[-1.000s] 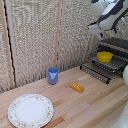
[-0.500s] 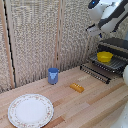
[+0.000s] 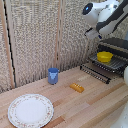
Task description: Please reach out your grabber to the yellow dish. Tenderly grip the yellow dish using your grabber. Set the yellow dish on the baking sheet. Posit your grabber on the rim of the baking sheet carrying the yellow dish. Mindfully slide the baking sheet with the yellow dish into the oven. Let go of your grabber's hold on the baking sheet's edge when it is entirely in the oven.
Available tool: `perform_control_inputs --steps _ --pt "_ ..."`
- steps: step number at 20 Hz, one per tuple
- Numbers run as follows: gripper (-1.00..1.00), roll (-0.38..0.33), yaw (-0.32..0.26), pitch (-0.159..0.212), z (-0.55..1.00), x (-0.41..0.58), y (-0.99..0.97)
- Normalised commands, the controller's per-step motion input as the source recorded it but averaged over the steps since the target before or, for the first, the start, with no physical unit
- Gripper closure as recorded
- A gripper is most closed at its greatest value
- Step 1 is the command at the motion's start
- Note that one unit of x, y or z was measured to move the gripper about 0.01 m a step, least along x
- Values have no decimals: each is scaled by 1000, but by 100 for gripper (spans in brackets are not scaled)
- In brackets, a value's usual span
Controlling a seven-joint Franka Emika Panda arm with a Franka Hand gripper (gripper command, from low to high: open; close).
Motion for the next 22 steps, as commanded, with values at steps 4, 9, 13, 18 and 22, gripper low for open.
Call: perform_control_inputs --steps 4,9,13,18,22 --pt "-100 -316 183 157 -146 0 6" --pt "-100 -213 192 148 -58 95 231" --pt "-100 -120 160 154 -106 244 526" --pt "-100 -145 131 144 -277 265 585" --pt "-100 -247 105 140 -572 240 461"
